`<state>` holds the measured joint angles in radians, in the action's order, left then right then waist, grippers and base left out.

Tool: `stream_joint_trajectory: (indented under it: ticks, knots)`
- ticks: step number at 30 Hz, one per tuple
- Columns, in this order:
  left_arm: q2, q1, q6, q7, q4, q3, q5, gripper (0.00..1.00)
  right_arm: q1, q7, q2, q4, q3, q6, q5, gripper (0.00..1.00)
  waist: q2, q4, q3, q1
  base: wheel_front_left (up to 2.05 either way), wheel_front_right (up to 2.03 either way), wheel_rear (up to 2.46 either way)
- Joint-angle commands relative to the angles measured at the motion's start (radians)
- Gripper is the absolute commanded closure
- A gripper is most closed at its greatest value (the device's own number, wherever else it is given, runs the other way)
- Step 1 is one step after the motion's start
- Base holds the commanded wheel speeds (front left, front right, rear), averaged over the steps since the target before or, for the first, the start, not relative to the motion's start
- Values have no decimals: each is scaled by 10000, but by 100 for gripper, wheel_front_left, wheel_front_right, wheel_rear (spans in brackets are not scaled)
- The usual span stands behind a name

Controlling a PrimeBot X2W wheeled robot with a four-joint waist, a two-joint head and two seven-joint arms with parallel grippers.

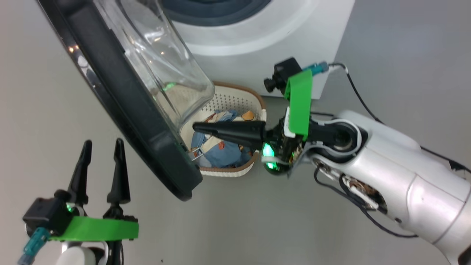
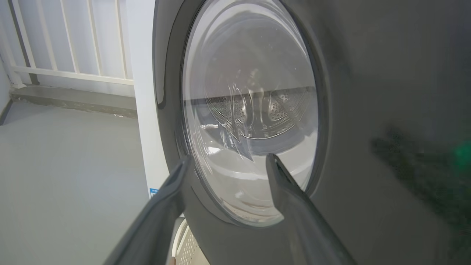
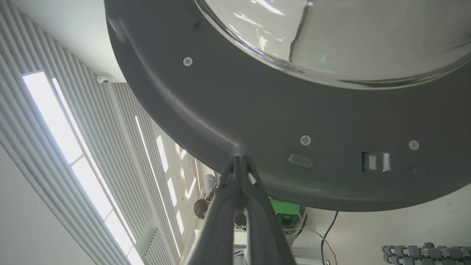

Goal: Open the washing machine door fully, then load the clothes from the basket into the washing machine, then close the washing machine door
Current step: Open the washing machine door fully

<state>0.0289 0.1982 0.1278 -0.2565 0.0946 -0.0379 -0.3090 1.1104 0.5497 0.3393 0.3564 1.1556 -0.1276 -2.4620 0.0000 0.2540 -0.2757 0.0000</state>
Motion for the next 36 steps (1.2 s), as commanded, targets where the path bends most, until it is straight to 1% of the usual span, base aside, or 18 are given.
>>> stream_joint_trajectory:
  ticks: [1, 7, 13, 20, 21, 23, 24, 26, 28, 29, 30, 32, 36]
  knots:
    - [221, -105, 29, -53, -176, 367, 119, 0, -399, -169, -10, -323, -62, -31, -164, 100, 0, -243, 320, 0, 0, 0, 0]
    - [287, -629, 29, -53, -194, 560, 329, 0, -1307, -813, 420, -1217, -249, -31, -322, 100, 0, -580, 889, 0, 0, 0, 0]
    - [334, -1091, 29, -53, -261, 673, 476, 0, -2515, -1270, 678, -1812, -743, -31, -260, 100, 0, -910, 1422, 0, 0, 0, 0]
    - [352, -1592, 29, -53, -343, 981, 726, 0, -4215, -1821, 539, -2308, -1913, -31, 243, 100, 0, -1314, 2056, 0, 0, 0, 0]
    - [346, -1660, 29, -53, -355, 1014, 741, 0, -4476, -1888, 498, -2376, -2109, -31, 353, 96, 0, -1356, 2140, 0, 0, 0, 0]
    - [334, -1802, 29, -53, -395, 1088, 757, 0, -4996, -1988, 393, -2561, -2531, -31, 543, 97, 0, -1444, 2273, 0, 0, 0, 0]
    - [329, -1872, 29, -53, -421, 1129, 763, 0, -5234, -2028, 348, -2649, -2708, -31, 671, 95, 0, -1490, 2318, 0, 0, 0, 0]
    - [317, -1986, 29, -53, -473, 1196, 763, 0, -5672, -2079, 274, -2819, -3033, -31, 934, 87, 0, -1564, 2381, 0, 0, 0, 0]
    - [303, -2088, 29, -53, -502, 1236, 762, 0, -6069, -2198, 175, -2934, -3398, -31, 1187, 69, 0, -1623, 2434, 0, 0, 0, 0]
    - [296, -2129, 29, -53, -515, 1247, 761, 0, -6254, -2300, 120, -2977, -3602, -31, 1326, 58, 0, -1652, 2452, 0, 0, 0, 0]
    - [289, -2168, 29, -53, -531, 1271, 759, 0, -6418, -2459, 46, -2996, -3830, -31, 1502, 0, 0, -1692, 2470, 0, 0, 0, 0]
    - [275, -2240, 29, -53, -558, 1300, 745, 0, -6725, -2665, -145, -3069, -4271, -31, 1827, 0, 0, -1758, 2494, 0, 0, 0, 0]
    - [250, -2344, 29, -53, -580, 1331, 729, 0, -7192, -3317, -568, -3082, -5140, -31, 2871, 0, 0, -1891, 2548, 0, 0, 0, 0]
